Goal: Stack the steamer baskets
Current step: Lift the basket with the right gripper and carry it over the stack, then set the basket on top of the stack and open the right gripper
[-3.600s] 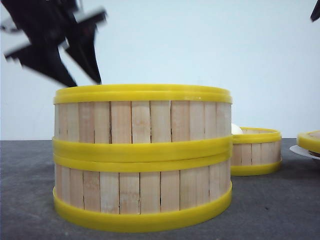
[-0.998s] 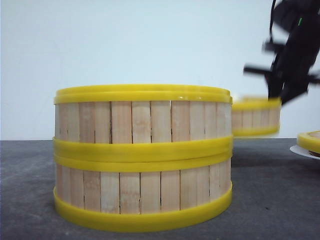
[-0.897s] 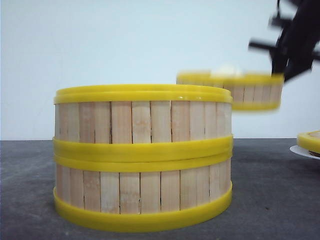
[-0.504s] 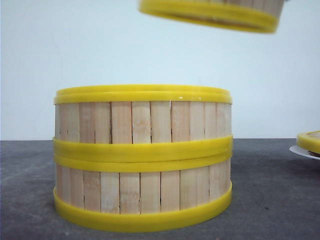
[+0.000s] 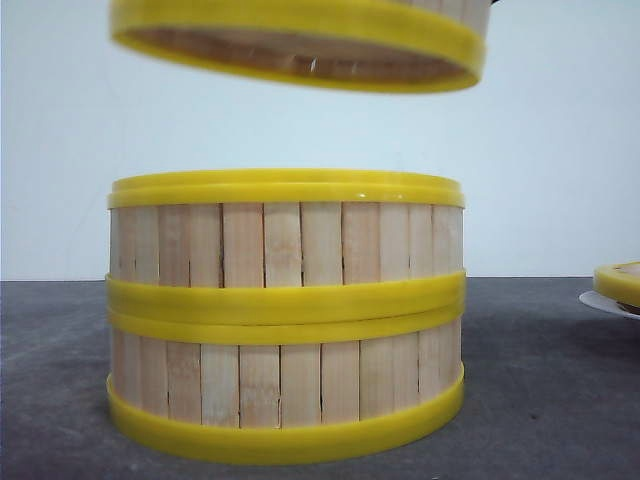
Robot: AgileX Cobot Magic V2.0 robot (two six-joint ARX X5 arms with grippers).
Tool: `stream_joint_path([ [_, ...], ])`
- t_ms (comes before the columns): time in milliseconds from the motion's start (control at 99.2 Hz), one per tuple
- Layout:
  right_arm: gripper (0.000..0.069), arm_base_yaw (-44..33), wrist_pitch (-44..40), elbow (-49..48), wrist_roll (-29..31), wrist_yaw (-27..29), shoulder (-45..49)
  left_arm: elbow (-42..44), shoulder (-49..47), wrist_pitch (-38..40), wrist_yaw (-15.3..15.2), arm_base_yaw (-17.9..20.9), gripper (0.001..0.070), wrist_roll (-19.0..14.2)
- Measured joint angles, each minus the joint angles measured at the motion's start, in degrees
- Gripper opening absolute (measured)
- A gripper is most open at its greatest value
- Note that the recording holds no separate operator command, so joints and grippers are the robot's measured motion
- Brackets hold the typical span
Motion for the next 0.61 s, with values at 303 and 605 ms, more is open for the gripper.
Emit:
stream_joint_path([
  [303,0.0030,1.0,0.3,0.0,-0.9,2.1,6.3,0.0,0.0,0.0,0.2,0.0,0.0277,0.0],
  [605,0.0029,1.0,0.5,0.0,-1.0,2.8,7.5,0.0,0.0,0.0,0.2,0.0,0.0277,0.0],
])
